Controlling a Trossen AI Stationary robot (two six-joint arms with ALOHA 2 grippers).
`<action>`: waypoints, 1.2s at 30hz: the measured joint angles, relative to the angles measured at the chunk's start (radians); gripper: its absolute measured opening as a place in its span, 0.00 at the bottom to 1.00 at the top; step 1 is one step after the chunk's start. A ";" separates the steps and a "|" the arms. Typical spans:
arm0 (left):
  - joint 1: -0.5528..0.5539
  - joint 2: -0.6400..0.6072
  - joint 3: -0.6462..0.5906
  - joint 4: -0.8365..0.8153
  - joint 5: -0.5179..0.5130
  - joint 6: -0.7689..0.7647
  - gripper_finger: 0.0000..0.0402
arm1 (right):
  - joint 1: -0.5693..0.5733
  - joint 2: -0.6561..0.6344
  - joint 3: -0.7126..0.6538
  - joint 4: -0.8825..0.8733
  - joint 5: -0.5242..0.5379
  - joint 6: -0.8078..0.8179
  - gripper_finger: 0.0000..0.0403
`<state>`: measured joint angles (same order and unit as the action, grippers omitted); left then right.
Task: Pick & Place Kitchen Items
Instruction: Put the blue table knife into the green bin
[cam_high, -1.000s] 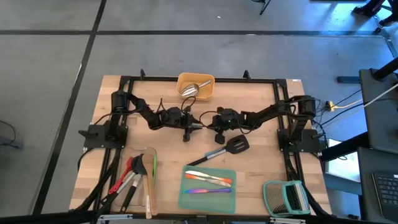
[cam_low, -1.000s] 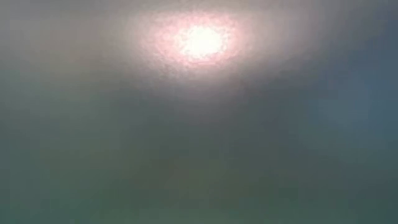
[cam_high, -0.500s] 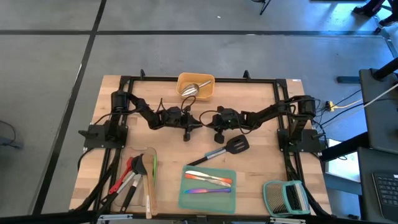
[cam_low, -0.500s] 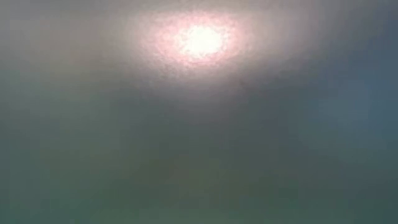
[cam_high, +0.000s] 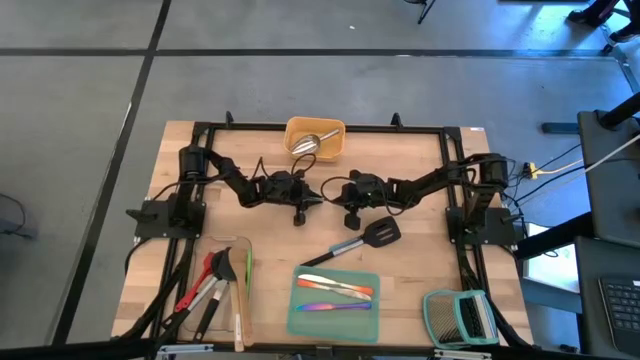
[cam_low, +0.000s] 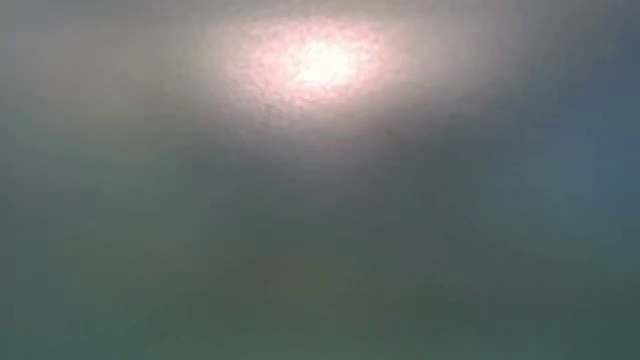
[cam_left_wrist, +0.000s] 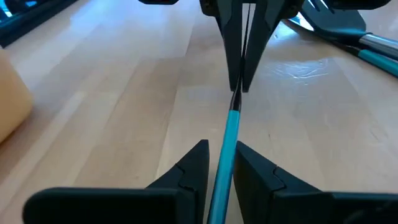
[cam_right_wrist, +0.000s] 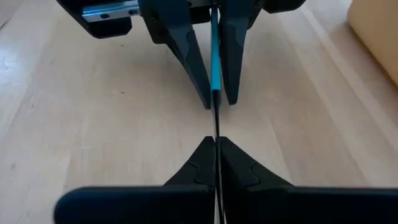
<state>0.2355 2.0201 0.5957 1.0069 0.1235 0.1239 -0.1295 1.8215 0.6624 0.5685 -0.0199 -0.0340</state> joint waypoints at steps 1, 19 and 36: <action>0.000 0.000 0.000 0.001 0.000 0.000 0.15 | 0.000 0.000 0.000 0.000 0.000 0.000 0.00; -0.043 -0.209 0.100 -0.423 -0.049 0.033 0.11 | 0.062 -0.191 0.007 -0.142 0.081 0.020 0.31; -0.244 -0.393 0.418 -1.117 -0.256 -0.209 0.10 | 0.300 -0.641 0.003 -0.534 0.465 -0.058 0.44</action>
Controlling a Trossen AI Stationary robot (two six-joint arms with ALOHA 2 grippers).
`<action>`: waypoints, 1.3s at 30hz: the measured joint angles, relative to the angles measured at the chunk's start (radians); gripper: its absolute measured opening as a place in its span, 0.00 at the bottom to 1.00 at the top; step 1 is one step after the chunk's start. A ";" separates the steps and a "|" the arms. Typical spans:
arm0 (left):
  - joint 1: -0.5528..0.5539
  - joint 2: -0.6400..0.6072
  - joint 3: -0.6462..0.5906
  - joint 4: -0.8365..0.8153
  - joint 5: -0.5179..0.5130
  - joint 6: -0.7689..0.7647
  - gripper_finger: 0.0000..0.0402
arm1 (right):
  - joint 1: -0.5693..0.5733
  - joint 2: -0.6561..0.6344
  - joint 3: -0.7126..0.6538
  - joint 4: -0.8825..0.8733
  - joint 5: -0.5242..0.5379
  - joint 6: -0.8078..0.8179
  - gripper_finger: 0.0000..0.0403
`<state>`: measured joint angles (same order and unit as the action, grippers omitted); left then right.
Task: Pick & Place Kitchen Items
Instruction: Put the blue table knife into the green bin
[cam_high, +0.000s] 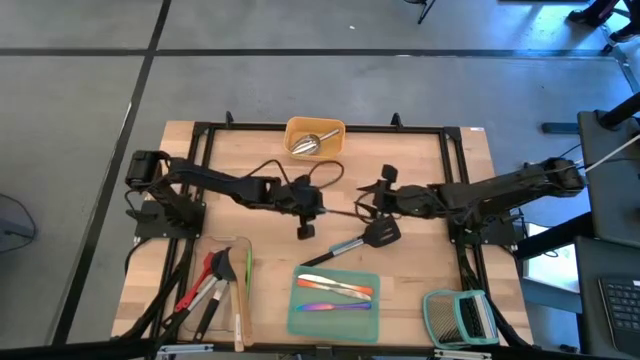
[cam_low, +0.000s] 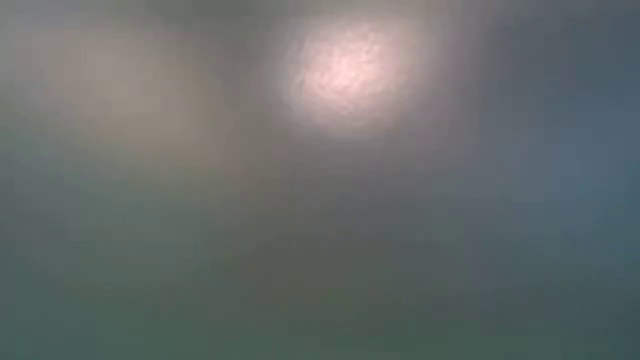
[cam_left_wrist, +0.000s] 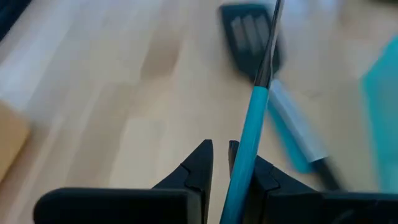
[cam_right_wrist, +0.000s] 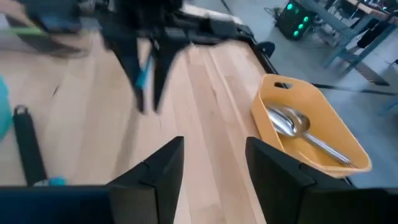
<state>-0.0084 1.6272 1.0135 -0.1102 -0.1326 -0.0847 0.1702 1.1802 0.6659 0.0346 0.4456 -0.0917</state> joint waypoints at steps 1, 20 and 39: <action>-0.019 0.000 0.023 -0.020 0.000 -0.015 0.10 | 0.010 -0.018 0.000 -0.018 0.006 0.001 0.44; -0.421 0.029 0.143 -0.056 -0.222 -0.463 0.10 | 0.150 -0.236 -0.001 -0.087 0.006 0.080 0.44; -0.581 0.434 0.461 -0.081 -0.176 -0.503 0.10 | 0.332 -0.210 -0.001 -0.039 -0.012 0.235 0.44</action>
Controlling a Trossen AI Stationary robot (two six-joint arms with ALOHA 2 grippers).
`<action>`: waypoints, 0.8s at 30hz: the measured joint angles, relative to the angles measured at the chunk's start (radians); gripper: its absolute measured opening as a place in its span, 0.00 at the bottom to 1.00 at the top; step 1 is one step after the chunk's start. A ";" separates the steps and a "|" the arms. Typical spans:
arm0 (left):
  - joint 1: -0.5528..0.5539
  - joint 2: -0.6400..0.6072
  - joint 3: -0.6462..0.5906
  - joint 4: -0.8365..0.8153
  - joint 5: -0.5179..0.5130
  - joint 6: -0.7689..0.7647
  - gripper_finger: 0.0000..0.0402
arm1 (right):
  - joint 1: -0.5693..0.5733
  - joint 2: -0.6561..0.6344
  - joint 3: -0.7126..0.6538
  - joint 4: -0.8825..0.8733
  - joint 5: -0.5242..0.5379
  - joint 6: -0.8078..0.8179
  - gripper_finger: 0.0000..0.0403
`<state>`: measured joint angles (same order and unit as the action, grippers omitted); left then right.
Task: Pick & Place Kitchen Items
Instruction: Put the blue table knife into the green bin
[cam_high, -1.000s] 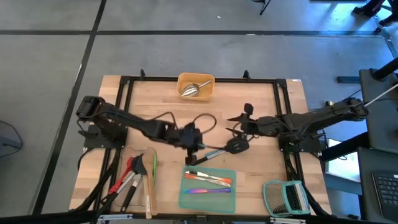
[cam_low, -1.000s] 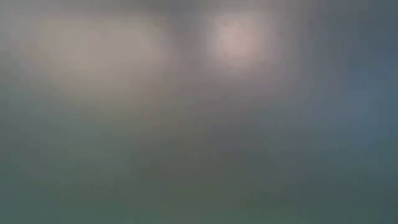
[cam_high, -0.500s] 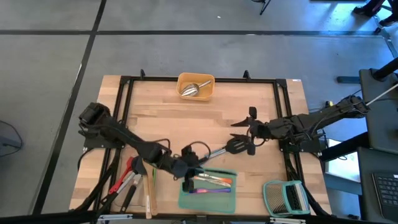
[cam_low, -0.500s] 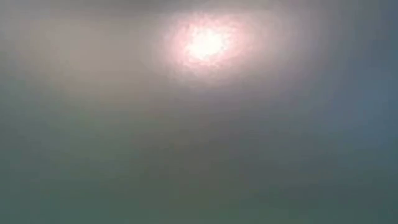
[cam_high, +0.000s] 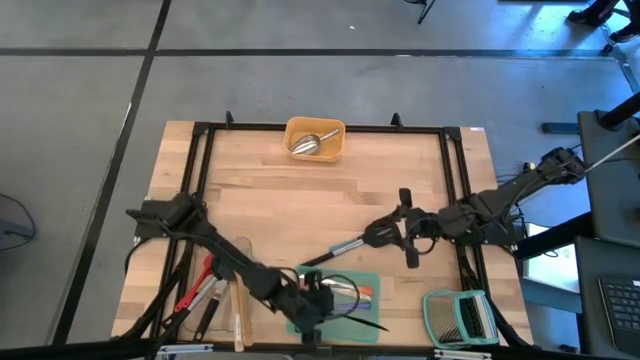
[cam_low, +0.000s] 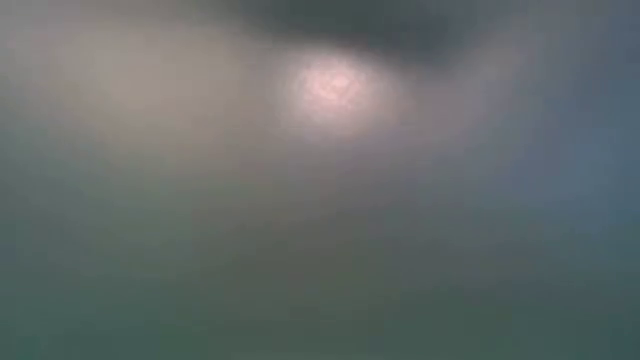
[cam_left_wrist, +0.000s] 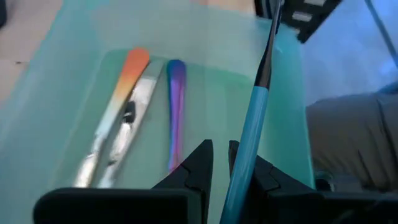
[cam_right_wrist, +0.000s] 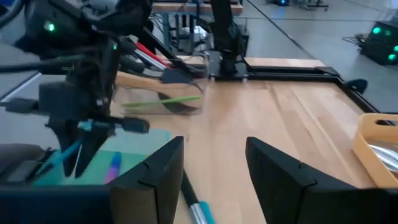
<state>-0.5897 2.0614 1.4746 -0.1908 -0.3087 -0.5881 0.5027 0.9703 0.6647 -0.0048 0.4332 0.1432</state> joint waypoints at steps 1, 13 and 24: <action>-0.006 0.018 0.019 0.001 -0.012 -0.020 0.10 | 0.008 0.000 0.000 0.004 0.000 0.000 0.44; -0.100 0.075 0.101 -0.088 -0.218 -0.210 0.10 | 0.094 0.006 0.000 0.037 0.000 0.000 0.44; -0.151 0.090 0.100 -0.084 -0.224 -0.287 0.10 | 0.147 0.006 0.000 0.129 0.001 -0.020 0.44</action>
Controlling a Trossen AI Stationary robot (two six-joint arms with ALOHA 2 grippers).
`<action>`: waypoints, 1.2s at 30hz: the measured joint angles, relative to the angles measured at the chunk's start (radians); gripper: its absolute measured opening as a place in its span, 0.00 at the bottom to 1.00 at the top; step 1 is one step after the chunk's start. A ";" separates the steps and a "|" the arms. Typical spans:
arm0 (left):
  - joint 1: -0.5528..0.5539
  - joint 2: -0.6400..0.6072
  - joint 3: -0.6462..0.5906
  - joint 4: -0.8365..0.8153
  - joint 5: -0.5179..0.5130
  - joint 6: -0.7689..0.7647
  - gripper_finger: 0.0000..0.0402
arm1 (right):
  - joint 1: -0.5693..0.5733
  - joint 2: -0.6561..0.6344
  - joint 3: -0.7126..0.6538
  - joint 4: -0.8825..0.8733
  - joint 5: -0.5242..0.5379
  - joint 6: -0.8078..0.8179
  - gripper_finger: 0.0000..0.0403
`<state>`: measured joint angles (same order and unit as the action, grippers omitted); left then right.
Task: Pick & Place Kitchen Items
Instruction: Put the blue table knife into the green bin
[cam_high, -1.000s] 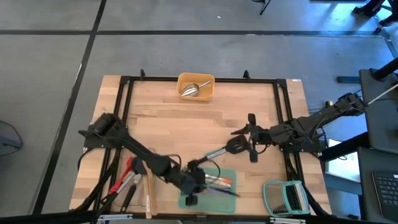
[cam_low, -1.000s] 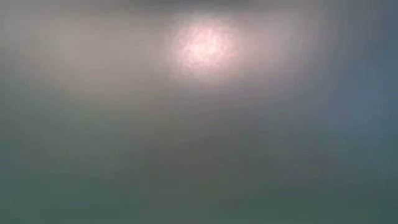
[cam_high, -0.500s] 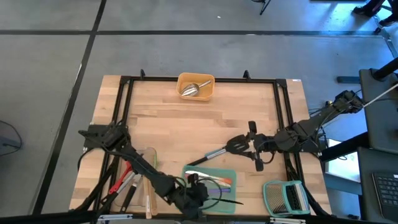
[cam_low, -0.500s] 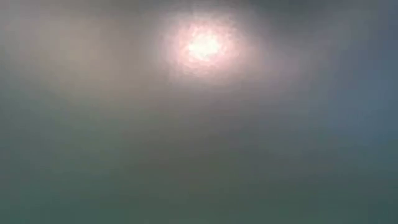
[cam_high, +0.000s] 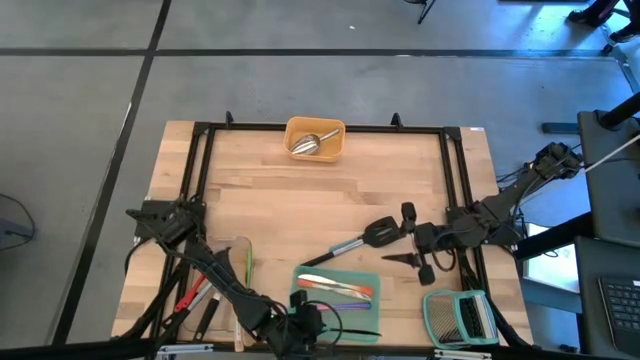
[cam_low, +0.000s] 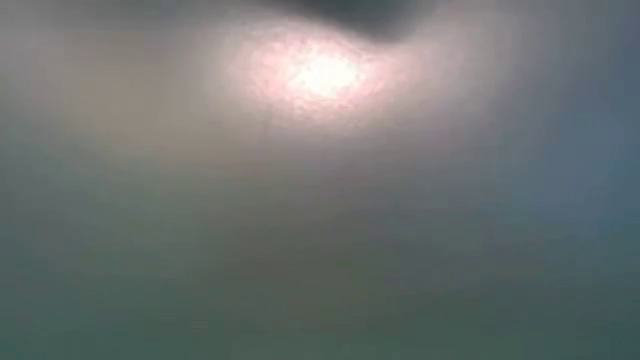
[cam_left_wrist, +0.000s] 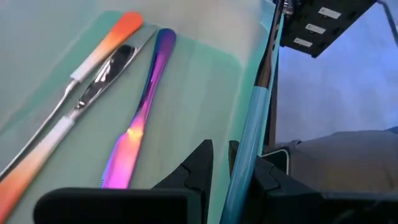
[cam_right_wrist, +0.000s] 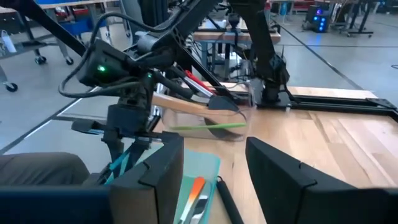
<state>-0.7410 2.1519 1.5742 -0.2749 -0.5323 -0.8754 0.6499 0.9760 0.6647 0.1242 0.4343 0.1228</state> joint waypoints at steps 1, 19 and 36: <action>0.000 0.002 0.000 0.001 0.002 -0.005 0.10 | 0.000 0.000 0.000 0.000 0.000 -0.002 0.44; 0.078 0.004 0.000 -0.086 0.235 -0.052 0.10 | 0.008 0.000 0.000 0.000 0.002 -0.007 0.44; 0.116 0.005 0.000 -0.097 0.352 -0.062 0.10 | 0.008 0.000 0.000 0.016 -0.001 -0.019 0.44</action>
<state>-0.6247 2.1565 1.5738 -0.3717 -0.1799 -0.9373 0.6582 0.9760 0.6647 0.1402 0.4332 0.1036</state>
